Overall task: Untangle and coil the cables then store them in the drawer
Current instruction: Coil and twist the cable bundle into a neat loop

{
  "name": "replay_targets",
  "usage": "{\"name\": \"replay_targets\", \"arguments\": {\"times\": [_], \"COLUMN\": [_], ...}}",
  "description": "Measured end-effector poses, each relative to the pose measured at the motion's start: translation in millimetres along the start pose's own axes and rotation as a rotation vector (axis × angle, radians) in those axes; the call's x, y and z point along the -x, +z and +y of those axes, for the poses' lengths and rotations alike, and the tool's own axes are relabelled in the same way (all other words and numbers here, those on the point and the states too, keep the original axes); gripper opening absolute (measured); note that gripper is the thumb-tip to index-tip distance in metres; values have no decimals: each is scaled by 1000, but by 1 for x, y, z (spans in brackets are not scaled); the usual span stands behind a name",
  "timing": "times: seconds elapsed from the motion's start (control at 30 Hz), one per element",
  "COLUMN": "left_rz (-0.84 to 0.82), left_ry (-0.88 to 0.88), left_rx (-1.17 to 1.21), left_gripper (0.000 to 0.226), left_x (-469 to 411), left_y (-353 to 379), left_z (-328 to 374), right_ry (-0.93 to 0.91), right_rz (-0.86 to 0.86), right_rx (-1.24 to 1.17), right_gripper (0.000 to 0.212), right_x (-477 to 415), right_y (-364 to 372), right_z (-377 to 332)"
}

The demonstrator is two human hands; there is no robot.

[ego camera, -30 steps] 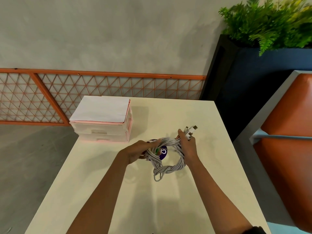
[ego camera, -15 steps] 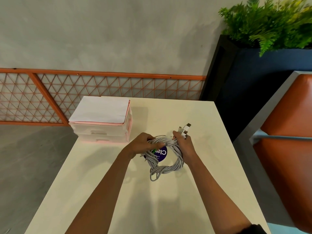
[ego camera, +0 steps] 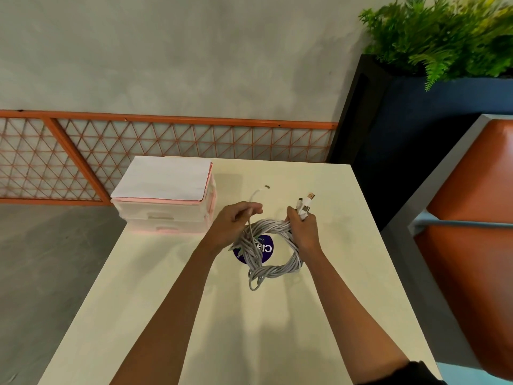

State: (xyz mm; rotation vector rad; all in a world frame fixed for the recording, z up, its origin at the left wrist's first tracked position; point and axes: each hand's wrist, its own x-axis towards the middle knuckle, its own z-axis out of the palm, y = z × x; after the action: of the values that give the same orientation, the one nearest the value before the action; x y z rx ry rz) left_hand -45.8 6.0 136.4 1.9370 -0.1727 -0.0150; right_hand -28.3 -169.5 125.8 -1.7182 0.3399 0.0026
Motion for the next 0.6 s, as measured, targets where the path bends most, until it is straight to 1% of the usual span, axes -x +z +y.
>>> {"name": "replay_targets", "arguments": {"times": [0.07,0.2,0.3,0.37,0.5,0.6], "left_rz": [-5,-71,-96,-91,-164,-224], "left_ry": [-52,-131,-260,-307,-327,-423], "left_rx": [-21,-34,-9,11,121,267], "left_gripper": [25,30,33,33,33,31], "left_x": [-4,-7,-2,4,11,13], "left_y": [4,7,10,9,9,8], "left_z": [-2,-4,-9,-14,-13,-6], "right_ry": [-23,-37,-33,-21,-11,-22], "right_rz": [-42,-91,-87,-79,-115,-128], "right_rx": [8,-1,-3,-2,10,-18], "right_gripper": [32,31,33,32,31,31], "right_x": [3,5,6,5,3,3], "right_y": [2,1,0,-1,-2,-4], "right_z": [-4,-5,-6,-8,-8,-7]}}
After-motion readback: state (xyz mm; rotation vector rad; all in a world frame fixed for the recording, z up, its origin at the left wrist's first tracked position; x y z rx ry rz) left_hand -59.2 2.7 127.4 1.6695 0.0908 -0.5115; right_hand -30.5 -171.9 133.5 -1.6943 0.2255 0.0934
